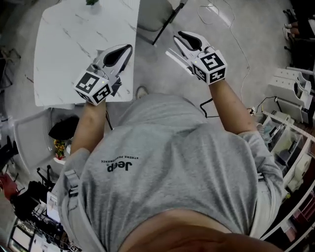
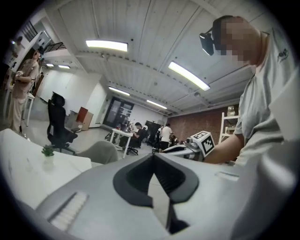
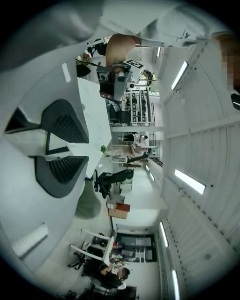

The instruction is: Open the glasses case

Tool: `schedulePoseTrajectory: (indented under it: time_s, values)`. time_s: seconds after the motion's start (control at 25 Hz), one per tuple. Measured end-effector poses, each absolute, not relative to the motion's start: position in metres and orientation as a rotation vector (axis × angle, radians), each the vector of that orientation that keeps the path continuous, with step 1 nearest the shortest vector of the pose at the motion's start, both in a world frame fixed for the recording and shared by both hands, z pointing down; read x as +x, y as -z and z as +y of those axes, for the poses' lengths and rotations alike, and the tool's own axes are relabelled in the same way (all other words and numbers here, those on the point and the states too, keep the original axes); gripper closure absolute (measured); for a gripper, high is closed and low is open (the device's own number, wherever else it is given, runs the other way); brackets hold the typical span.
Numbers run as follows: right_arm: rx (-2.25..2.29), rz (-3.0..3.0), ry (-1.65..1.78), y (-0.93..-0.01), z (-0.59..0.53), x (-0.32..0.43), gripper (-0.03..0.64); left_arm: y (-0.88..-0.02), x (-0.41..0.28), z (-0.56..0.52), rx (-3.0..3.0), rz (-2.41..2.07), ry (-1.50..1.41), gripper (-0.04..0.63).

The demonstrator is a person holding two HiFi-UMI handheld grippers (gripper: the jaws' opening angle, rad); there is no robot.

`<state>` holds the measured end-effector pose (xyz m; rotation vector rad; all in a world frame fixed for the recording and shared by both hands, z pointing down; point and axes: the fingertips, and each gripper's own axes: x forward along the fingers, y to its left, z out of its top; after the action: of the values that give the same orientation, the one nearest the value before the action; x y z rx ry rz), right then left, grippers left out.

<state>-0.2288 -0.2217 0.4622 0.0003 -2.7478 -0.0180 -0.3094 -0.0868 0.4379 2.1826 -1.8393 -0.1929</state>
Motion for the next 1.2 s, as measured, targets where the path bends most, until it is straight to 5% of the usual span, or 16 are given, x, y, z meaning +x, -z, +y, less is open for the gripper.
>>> schedulePoseTrajectory:
  time_s: [0.72,1.2]
  values:
    - [0.785,-2.885,-0.06,-0.332,-0.348,0.186,0.613,-0.345,0.007,-0.277,2.628,-1.318,0.082,0.548]
    - [0.912,-2.869,-0.149,-0.337,-0.329,0.308,0.614,-0.335,0.126,-0.291,2.73,-1.146,0.052,0.548]
